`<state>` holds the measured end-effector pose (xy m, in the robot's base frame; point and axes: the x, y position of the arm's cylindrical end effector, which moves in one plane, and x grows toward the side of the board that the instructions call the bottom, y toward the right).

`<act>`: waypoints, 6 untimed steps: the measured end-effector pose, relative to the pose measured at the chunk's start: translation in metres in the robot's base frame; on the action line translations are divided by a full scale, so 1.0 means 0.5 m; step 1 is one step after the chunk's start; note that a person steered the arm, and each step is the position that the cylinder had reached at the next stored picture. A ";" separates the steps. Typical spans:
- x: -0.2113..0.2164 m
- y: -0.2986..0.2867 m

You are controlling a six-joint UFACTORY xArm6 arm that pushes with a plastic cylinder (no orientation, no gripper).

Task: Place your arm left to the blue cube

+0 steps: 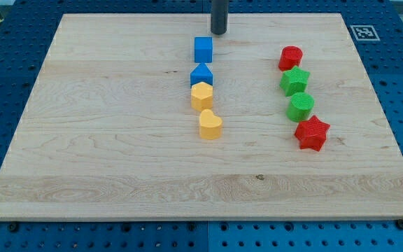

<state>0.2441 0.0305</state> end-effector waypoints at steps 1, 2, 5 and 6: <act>0.000 0.000; 0.000 0.007; -0.001 -0.161; 0.072 -0.222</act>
